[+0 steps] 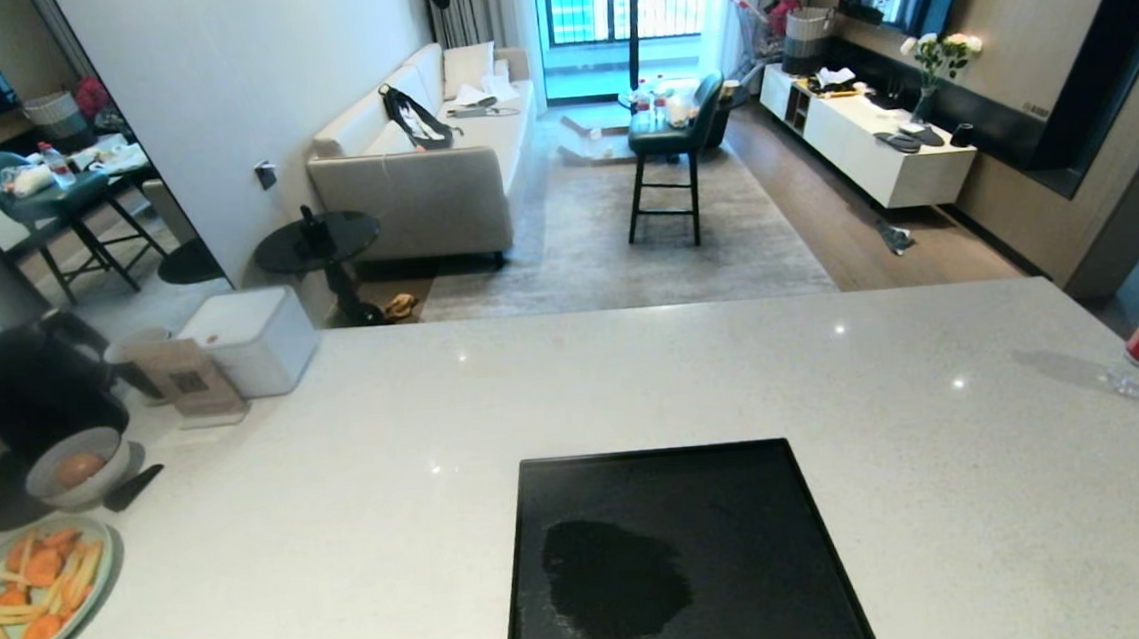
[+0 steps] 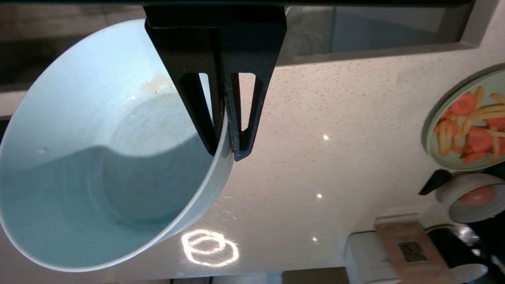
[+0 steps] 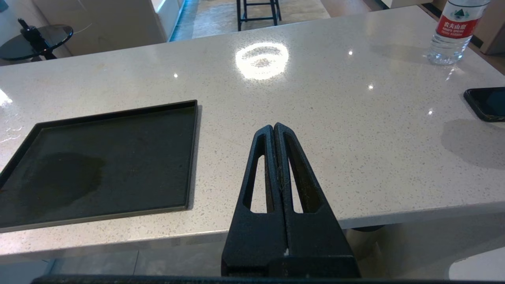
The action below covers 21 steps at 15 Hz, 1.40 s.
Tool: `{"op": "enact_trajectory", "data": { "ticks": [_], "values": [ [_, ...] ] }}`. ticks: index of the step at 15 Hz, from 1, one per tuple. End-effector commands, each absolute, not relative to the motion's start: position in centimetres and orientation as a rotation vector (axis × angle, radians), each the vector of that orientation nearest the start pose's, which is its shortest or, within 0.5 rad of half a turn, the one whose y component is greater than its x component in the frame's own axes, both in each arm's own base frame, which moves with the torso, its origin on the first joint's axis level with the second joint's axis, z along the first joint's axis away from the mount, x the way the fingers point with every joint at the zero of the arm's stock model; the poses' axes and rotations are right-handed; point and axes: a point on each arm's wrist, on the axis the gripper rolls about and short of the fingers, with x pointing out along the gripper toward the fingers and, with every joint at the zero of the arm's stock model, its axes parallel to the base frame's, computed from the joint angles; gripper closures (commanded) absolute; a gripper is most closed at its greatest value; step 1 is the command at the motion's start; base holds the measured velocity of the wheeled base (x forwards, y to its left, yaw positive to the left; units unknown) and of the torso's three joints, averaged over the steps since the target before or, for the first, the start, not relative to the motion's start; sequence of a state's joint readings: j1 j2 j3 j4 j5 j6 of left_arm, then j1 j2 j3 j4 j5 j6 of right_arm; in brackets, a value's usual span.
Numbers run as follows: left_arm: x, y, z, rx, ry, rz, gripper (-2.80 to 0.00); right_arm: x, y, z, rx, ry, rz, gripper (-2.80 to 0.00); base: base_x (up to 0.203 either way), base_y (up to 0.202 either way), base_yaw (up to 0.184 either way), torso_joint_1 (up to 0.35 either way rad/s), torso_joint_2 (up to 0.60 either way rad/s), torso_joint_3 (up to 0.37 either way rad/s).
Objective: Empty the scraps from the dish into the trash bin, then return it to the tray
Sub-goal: Put the bowl back to the table
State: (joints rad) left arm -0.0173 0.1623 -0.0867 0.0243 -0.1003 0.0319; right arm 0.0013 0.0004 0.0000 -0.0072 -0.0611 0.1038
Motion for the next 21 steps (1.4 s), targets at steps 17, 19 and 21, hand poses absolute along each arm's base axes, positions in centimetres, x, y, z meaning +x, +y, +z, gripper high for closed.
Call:
{"op": "enact_trajectory", "data": {
  "ticks": [17, 19, 21],
  "values": [
    [26.6, -13.9, 14.9, 0.342, 0.740, -0.707, 0.00, -2.3, -0.1, 7.6, 0.105, -0.011, -0.059, 0.00, 0.000, 0.000, 0.000, 0.000, 0.00, 0.000],
    [26.6, -15.3, 12.3, 0.374, 0.824, -0.754, 0.00, -2.3, -0.1, 7.6, 0.105, -0.011, -0.059, 0.00, 0.000, 0.000, 0.000, 0.000, 0.00, 0.000],
    [26.6, -16.3, 9.6, 0.400, 0.906, -0.784, 0.00, -2.3, -0.1, 7.6, 0.105, -0.011, -0.059, 0.00, 0.000, 0.000, 0.000, 0.000, 0.00, 0.000]
  ]
}}
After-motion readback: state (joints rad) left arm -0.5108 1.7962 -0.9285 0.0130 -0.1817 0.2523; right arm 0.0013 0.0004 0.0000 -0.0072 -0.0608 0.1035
